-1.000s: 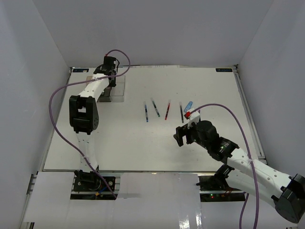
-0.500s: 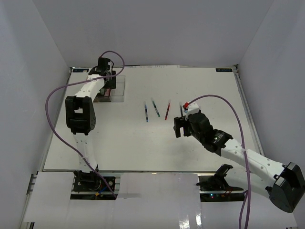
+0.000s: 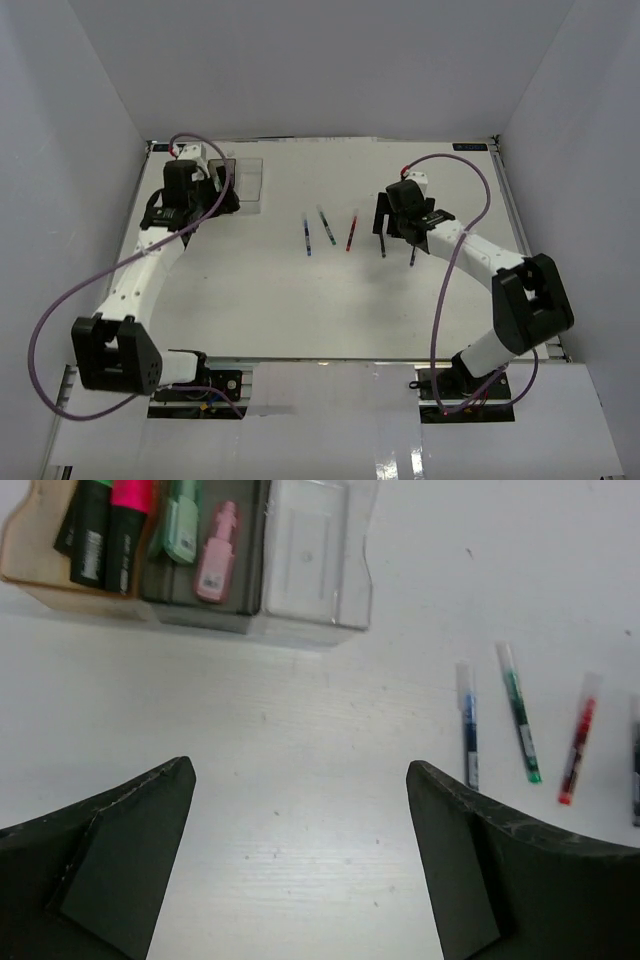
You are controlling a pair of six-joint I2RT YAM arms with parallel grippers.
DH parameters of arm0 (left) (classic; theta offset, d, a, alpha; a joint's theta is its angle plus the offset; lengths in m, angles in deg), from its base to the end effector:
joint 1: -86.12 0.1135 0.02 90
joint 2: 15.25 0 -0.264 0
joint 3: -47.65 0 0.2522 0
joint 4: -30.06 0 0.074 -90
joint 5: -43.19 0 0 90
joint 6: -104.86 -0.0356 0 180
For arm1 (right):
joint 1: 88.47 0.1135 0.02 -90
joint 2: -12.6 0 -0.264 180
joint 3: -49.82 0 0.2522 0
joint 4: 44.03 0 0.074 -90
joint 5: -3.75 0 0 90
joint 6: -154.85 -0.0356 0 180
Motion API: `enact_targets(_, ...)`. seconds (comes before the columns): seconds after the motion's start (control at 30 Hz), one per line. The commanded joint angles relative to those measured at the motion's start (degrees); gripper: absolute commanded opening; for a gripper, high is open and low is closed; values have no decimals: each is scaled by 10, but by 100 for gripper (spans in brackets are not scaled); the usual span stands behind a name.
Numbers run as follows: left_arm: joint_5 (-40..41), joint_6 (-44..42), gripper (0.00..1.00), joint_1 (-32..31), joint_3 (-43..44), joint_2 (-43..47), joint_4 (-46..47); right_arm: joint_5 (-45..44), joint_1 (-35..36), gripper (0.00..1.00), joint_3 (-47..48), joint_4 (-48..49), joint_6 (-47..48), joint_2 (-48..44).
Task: Sort the stationery into containers
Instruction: Pick up the pen from the center of the board.
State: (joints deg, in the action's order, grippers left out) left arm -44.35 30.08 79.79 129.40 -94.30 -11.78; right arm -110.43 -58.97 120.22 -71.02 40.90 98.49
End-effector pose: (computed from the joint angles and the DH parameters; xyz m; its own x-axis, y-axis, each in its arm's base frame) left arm 0.3051 -0.0323 0.3154 -0.6256 -0.1945 -0.7555 -0.0903 0.9800 -0.1775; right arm 0.2880 0.1462 0.2376 -0.6128 0.0788 -0.7863 0.0683 0.9966 0.0466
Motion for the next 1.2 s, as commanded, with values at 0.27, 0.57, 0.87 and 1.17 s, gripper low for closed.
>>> enact_targets(0.27,-139,29,98,-1,-264,176,157,-18,-50,81,157,-32,-75,196)
enact_targets(0.57,-137,33,98,-1,-262,167,156,-21,-67,67,149,-31,-102,239)
enact_targets(0.87,-167,41,98,-3,-264,163,163,-8,-70,47,130,-21,-92,252)
enact_targets(1.17,-261,149,96,-19,-240,174,152,-8,-17,30,44,24,-47,119)
